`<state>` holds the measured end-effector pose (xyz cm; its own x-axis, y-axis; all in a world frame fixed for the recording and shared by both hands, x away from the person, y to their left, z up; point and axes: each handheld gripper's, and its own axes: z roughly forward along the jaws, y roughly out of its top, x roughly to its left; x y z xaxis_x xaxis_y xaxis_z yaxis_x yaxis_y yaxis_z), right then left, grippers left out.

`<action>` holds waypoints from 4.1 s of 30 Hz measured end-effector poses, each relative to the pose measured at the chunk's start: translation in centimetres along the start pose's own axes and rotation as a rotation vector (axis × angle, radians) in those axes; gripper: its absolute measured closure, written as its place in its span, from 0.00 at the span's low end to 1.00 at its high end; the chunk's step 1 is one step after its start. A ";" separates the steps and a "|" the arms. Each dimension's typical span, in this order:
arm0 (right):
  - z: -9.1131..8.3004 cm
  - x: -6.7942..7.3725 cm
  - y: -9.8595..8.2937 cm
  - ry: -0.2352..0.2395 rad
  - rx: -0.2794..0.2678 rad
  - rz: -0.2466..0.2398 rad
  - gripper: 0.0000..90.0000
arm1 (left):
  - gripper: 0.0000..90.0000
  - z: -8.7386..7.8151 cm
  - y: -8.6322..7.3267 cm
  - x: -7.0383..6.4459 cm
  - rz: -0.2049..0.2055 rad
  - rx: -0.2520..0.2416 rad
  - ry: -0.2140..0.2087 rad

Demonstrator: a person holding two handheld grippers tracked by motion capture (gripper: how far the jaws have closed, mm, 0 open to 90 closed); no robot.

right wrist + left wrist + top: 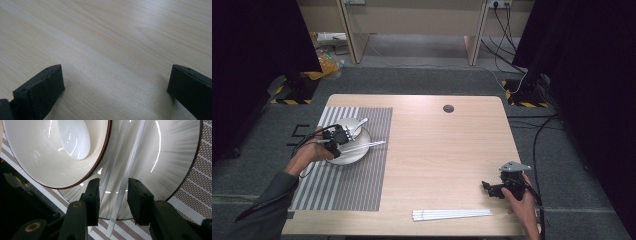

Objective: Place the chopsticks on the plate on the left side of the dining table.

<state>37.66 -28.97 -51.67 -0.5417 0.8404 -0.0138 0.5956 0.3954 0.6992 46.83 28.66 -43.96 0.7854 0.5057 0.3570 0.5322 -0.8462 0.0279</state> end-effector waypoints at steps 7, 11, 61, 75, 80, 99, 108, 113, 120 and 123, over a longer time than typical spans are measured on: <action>0.0 0.0 0.0 0.000 0.000 0.000 0.01 | 0.67 0.9 0.1 0.2 -0.011 0.011 -0.012; 0.0 0.0 0.0 0.000 0.000 -0.001 0.01 | 0.70 1.2 0.1 0.5 -0.024 0.009 -0.019; 0.0 0.0 0.0 0.000 0.000 -0.001 0.01 | 0.57 1.4 -1.1 1.7 -0.095 0.023 -0.018; 0.0 0.0 0.0 0.000 0.000 0.000 0.01 | 0.50 -0.7 -0.5 -2.0 -0.067 -0.116 -0.065; 0.0 0.0 0.0 0.000 0.000 0.000 0.01 | 0.48 -0.9 0.4 -3.3 -0.050 -0.155 -0.092; 0.0 0.0 0.0 0.001 0.000 -0.001 0.01 | 0.26 -1.4 4.1 -9.2 -0.085 -0.412 -0.281; 0.0 0.0 0.0 0.001 0.002 -0.003 0.01 | 0.25 -0.6 4.4 -11.3 -0.112 -0.492 -0.309; 0.0 0.0 0.0 0.001 0.002 -0.003 0.01 | 0.23 0.0 4.4 -11.8 -0.157 -0.537 -0.327; 0.0 0.0 0.0 0.001 0.002 -0.003 0.01 | 0.21 0.3 4.1 -12.6 -0.178 -0.566 -0.319; 0.0 0.0 0.0 0.001 0.002 -0.003 0.01 | 0.21 0.4 4.0 -13.2 -0.184 -0.578 -0.312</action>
<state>37.64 -28.96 -51.66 -0.5440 0.8390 -0.0155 0.5951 0.3988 0.6977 38.69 18.68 -48.95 0.7989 0.6013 0.0157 0.4792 -0.6521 0.5875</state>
